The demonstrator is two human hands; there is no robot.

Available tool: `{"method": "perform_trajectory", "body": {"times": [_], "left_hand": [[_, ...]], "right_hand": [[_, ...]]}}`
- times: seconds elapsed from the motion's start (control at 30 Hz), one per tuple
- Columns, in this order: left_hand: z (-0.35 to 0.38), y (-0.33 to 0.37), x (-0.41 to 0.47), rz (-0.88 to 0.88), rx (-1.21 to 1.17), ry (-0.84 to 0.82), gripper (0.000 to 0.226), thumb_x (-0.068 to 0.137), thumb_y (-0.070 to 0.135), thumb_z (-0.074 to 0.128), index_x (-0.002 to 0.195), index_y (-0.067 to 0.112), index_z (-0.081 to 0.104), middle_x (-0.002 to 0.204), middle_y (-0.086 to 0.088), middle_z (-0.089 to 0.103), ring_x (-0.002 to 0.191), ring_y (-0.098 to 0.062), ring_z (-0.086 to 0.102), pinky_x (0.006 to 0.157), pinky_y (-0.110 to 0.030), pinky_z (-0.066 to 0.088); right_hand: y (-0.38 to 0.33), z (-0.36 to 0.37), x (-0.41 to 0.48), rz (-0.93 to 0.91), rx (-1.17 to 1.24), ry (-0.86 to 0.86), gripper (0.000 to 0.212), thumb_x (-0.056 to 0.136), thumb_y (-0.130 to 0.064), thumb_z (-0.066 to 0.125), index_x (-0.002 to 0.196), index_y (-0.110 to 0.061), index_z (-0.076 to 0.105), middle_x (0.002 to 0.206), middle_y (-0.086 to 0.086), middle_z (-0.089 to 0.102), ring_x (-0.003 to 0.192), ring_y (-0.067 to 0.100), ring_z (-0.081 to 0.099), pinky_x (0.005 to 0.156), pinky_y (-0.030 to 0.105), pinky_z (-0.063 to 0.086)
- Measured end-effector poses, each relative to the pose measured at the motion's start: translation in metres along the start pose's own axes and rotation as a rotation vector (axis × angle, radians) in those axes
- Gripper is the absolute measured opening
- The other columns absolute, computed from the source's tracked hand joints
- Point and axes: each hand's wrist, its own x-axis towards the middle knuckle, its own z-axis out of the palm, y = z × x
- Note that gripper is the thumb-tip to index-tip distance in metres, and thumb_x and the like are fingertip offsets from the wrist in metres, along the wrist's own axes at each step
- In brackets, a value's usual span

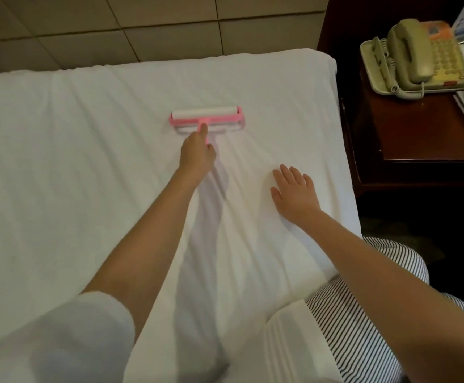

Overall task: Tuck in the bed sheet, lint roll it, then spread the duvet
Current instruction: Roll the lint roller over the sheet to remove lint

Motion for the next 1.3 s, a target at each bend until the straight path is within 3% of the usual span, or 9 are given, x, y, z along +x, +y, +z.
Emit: {"method": "perform_trajectory", "body": {"times": [0.23,0.33,0.4,0.47,0.63,0.77,0.97,1.1,1.3], "left_hand": [[-0.012,-0.008,-0.106,0.041,0.12,-0.083,0.056,0.09,0.017,0.047,0.144,0.011,0.031,0.101,-0.019,0.064,0.098,-0.035,0.058,0.076,-0.034,0.04],[-0.016,-0.012,-0.141,0.041,0.14,-0.143,0.059,0.091,0.018,0.047,0.147,0.017,0.028,0.093,-0.013,0.064,0.093,-0.03,0.059,0.068,-0.027,0.035],[-0.016,-0.011,-0.12,0.03,0.121,-0.121,0.058,0.091,0.018,0.049,0.146,0.016,0.031,0.102,-0.018,0.065,0.1,-0.035,0.057,0.077,-0.031,0.037],[-0.011,-0.01,-0.078,0.037,0.108,-0.067,0.058,0.091,0.016,0.048,0.146,0.012,0.031,0.112,-0.023,0.061,0.106,-0.038,0.055,0.086,-0.037,0.037],[-0.004,0.009,0.028,0.026,0.051,-0.039,0.058,0.095,0.011,0.041,0.149,0.008,0.019,0.124,-0.023,0.053,0.115,-0.036,0.049,0.086,-0.034,0.038],[-0.015,0.018,0.008,0.032,0.136,-0.006,0.047,0.09,0.015,0.045,0.135,0.005,0.039,0.11,-0.022,0.061,0.105,-0.037,0.055,0.076,-0.035,0.038],[-0.026,0.007,-0.098,-0.042,0.175,-0.153,0.05,0.086,0.019,0.047,0.136,0.016,0.041,0.075,-0.006,0.052,0.079,-0.029,0.047,0.067,-0.029,0.038],[-0.031,0.009,-0.071,-0.031,0.141,-0.094,0.047,0.088,0.021,0.051,0.134,0.012,0.048,0.111,-0.02,0.062,0.107,-0.037,0.053,0.087,-0.034,0.041],[-0.006,0.021,0.01,-0.007,0.024,-0.039,0.058,0.094,0.013,0.042,0.148,0.007,0.021,0.12,-0.025,0.054,0.113,-0.038,0.051,0.088,-0.038,0.039]], "right_hand": [[-0.007,0.007,0.03,-0.008,-0.01,-0.072,0.062,0.1,-0.043,0.023,0.151,-0.019,-0.005,0.158,0.001,-0.012,0.145,0.02,-0.011,0.116,0.039,-0.008],[-0.006,0.028,0.033,-0.003,-0.028,-0.021,0.07,0.092,-0.058,0.007,0.149,-0.023,-0.013,0.157,0.0,-0.018,0.144,0.02,-0.017,0.114,0.04,-0.014],[-0.006,0.036,0.033,-0.011,-0.025,0.046,0.081,0.079,-0.061,-0.009,0.15,-0.024,-0.008,0.158,-0.001,-0.013,0.145,0.019,-0.014,0.113,0.038,-0.016],[-0.005,0.039,0.032,-0.013,-0.008,0.086,0.084,0.075,-0.06,-0.01,0.151,-0.024,-0.002,0.159,-0.001,-0.008,0.145,0.019,-0.011,0.111,0.036,-0.018],[-0.005,0.039,0.033,-0.012,0.006,0.101,0.081,0.078,-0.059,-0.008,0.151,-0.026,-0.002,0.159,-0.003,-0.008,0.145,0.018,-0.012,0.111,0.035,-0.019],[-0.005,0.04,0.034,-0.006,0.011,0.104,0.079,0.078,-0.058,-0.009,0.15,-0.026,-0.004,0.158,-0.003,-0.009,0.145,0.018,-0.012,0.11,0.035,-0.021],[-0.003,0.043,0.036,-0.036,-0.009,0.097,0.08,0.076,-0.057,-0.011,0.149,-0.025,-0.009,0.158,-0.002,-0.012,0.145,0.02,-0.014,0.111,0.037,-0.02],[-0.004,0.041,0.032,-0.032,-0.006,0.088,0.078,0.079,-0.058,-0.01,0.15,-0.025,-0.008,0.158,-0.002,-0.012,0.145,0.019,-0.015,0.112,0.037,-0.019],[0.001,0.021,0.026,-0.047,0.033,0.007,0.057,0.101,-0.042,0.018,0.151,-0.025,-0.004,0.158,-0.003,-0.011,0.145,0.016,-0.013,0.115,0.035,-0.012]]}}
